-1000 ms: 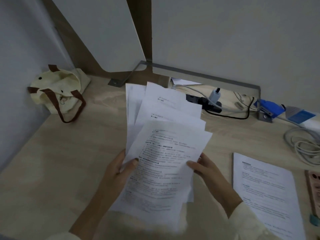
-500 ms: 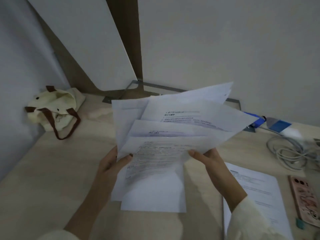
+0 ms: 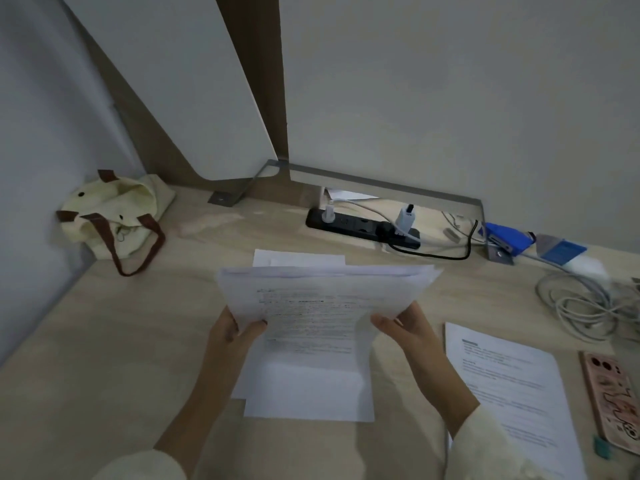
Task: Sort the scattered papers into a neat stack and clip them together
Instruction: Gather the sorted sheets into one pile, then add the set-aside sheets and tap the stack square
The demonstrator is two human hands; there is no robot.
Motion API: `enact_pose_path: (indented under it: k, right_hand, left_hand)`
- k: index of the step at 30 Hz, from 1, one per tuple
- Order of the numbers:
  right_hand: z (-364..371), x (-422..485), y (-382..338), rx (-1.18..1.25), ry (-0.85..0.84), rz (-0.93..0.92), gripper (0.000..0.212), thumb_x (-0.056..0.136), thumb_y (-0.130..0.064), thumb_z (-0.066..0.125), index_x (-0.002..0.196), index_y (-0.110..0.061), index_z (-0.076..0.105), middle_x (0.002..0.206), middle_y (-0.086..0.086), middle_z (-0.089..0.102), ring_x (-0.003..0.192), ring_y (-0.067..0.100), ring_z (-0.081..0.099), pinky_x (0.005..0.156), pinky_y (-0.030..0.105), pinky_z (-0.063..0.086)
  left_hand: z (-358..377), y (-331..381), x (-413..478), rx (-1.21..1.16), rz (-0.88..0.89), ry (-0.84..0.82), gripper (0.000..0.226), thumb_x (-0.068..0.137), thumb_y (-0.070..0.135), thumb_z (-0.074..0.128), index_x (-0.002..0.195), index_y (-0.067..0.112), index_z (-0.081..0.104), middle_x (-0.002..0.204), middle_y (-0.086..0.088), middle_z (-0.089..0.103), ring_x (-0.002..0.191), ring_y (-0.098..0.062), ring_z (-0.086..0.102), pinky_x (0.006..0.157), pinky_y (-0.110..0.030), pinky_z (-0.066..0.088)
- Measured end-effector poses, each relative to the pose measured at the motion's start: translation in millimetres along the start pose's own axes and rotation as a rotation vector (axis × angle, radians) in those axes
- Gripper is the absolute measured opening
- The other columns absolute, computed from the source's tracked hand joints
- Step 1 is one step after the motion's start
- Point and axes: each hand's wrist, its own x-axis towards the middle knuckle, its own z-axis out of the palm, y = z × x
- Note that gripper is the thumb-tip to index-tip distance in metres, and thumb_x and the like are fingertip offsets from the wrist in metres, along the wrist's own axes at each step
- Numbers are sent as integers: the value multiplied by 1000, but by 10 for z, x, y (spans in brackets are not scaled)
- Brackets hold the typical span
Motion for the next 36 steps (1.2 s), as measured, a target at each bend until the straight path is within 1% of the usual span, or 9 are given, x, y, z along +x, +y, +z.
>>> enact_pose_path:
  k: [2, 5, 9, 14, 18, 23, 30, 33, 36]
  right_hand:
    - [13, 17, 170, -95, -12, 67, 37, 87, -6, 57, 122, -18, 53, 119, -4, 63, 111, 10, 58, 77, 10, 50]
    - [64, 14, 337, -143, 4, 141, 27, 93, -15, 50, 120, -18, 54, 118, -2, 62, 111, 11, 58, 74, 12, 49]
    - [14, -44, 274, -113, 96, 91, 20, 93, -14, 49, 110, -17, 60, 103, -8, 66, 85, -7, 64, 69, 9, 50]
    - [-478, -219, 237, -219, 227, 136, 12, 92, -17, 53, 81, -12, 56, 82, 4, 65, 74, 16, 61, 64, 23, 47]
    - [-1064, -545, 390, -224, 363, 271, 14, 92, -13, 50, 86, -1, 56, 77, 5, 59, 69, 19, 54, 60, 28, 40]
    - [-1877, -981, 689, -320, 526, 389, 19, 93, -16, 49, 81, -2, 54, 79, 12, 60, 70, 24, 55, 63, 32, 40]
    - [-2609, -1155, 1178, -495, 643, 544, 13, 88, -14, 49, 77, -12, 57, 91, 21, 60, 82, 34, 57, 70, 34, 43]
    - [-2704, -1144, 1425, -599, 629, 563, 23, 84, -16, 53, 106, -11, 59, 109, 18, 59, 98, 35, 56, 86, 43, 49]
    - [-2658, -1116, 1505, -595, 646, 539, 39, 83, -16, 55, 122, -13, 53, 115, 15, 59, 103, 34, 55, 90, 50, 49]
  left_hand:
    - [20, -98, -4, 23, -50, 23, 32, 74, 4, 65, 102, 19, 61, 87, 12, 72, 91, -8, 66, 68, -8, 50]
    - [86, -127, -31, 76, -79, 31, 32, 83, -2, 60, 110, 14, 59, 97, 11, 66, 84, 7, 64, 66, -4, 49]
    - [176, -66, -58, 110, -63, -8, 32, 87, 2, 55, 116, 17, 56, 104, 13, 64, 83, 13, 63, 68, -4, 50]
    - [576, -74, -144, 190, -113, -116, 19, 88, 9, 56, 104, 20, 58, 98, 10, 65, 81, 3, 66, 62, -9, 51]
    - [1172, -295, -287, 295, -213, -251, 15, 90, 13, 53, 89, 28, 52, 95, 9, 64, 71, 4, 63, 54, -9, 49]
    - [2032, -698, -547, 411, -348, -486, 17, 92, 14, 48, 107, 21, 50, 106, 1, 63, 94, -15, 63, 82, -31, 53]
    - [2746, -1146, -864, 513, -380, -492, 23, 87, 2, 48, 105, 15, 53, 111, -7, 62, 94, -16, 57, 80, -26, 47]
    - [2807, -1221, -910, 612, -381, -436, 45, 84, 6, 51, 127, 16, 45, 130, -4, 47, 116, -21, 47, 100, -41, 44]
    - [2814, -1203, -941, 620, -384, -453, 56, 85, 6, 52, 138, 13, 35, 139, -7, 36, 127, -24, 37, 108, -42, 37]
